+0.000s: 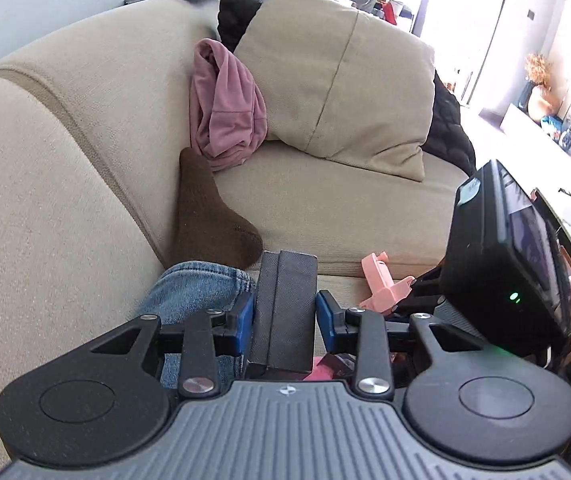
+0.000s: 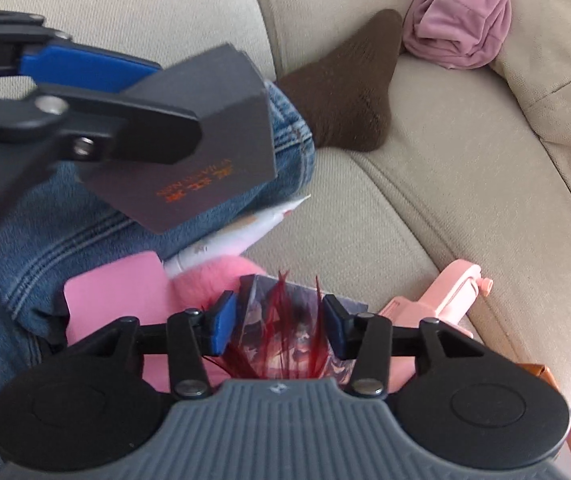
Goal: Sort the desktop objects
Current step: 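Hold the gray box in the left gripper while the right gripper approaches the pile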
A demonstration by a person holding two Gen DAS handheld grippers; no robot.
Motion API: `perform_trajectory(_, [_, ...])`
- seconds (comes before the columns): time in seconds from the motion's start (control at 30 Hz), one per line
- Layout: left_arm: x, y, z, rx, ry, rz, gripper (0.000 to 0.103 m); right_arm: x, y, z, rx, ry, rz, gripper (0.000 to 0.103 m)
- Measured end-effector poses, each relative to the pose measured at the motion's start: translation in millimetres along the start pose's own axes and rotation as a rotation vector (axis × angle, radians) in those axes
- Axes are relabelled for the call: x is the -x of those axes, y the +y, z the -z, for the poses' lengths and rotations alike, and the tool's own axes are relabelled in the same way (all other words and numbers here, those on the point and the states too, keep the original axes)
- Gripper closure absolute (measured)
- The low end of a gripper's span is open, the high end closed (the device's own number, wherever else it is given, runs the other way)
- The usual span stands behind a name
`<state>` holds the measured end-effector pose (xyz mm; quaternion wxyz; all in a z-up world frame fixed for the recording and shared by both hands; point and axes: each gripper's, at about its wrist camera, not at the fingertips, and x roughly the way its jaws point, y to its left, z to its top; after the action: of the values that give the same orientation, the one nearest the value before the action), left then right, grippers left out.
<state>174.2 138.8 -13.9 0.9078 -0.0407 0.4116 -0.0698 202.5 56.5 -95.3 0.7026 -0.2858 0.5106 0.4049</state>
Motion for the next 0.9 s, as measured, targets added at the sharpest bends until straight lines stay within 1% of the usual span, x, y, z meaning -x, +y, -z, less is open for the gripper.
perform_trajectory(0.07, [4,3,5,0.028,-0.01,0.004,0.064,-7,6,3,0.028,0.021,0.034,0.043])
perform_trajectory(0.17, [8,7,11,0.066,-0.011,0.013,0.064,-8,5,3,0.021,0.013,0.056,0.043])
perform_trajectory(0.27, [11,6,15,0.072,-0.01,0.012,0.064,-7,-10,1,-0.051,0.045,0.004,0.055])
perform_trajectory(0.33, [14,5,16,0.068,-0.009,0.01,0.064,2,-19,3,-0.089,0.046,-0.029,0.064])
perform_trajectory(0.37, [14,5,17,0.067,-0.005,0.008,0.064,6,-23,4,-0.101,0.043,-0.028,0.069])
perform_trajectory(0.43, [14,5,17,0.069,0.004,0.003,0.064,15,-27,5,-0.105,0.026,-0.008,0.069])
perform_trajectory(0.6, [16,4,22,0.073,0.021,0.004,0.064,27,-37,4,-0.118,0.006,-0.004,0.069])
perform_trajectory(0.63, [17,4,22,0.072,0.023,0.005,0.064,29,-37,3,-0.115,0.002,0.005,0.07])
perform_trajectory(0.67, [19,3,23,0.07,0.024,0.004,0.064,32,-38,3,-0.108,-0.004,0.048,0.075])
perform_trajectory(0.7, [20,3,23,0.068,0.024,0.002,0.064,35,-40,2,-0.096,-0.018,0.095,0.076])
perform_trajectory(0.73, [20,3,22,0.066,0.023,0.001,0.064,37,-45,1,-0.099,-0.029,0.115,0.076])
perform_trajectory(0.8, [22,3,22,0.067,0.022,0.003,0.064,34,-60,0,-0.15,-0.003,0.081,0.079])
perform_trajectory(0.87, [22,2,21,0.066,0.02,0.01,0.064,26,-73,0,-0.196,0.032,0.025,0.079])
perform_trajectory(0.9, [22,2,20,0.066,0.02,0.014,0.064,24,-76,1,-0.209,0.033,0.021,0.082])
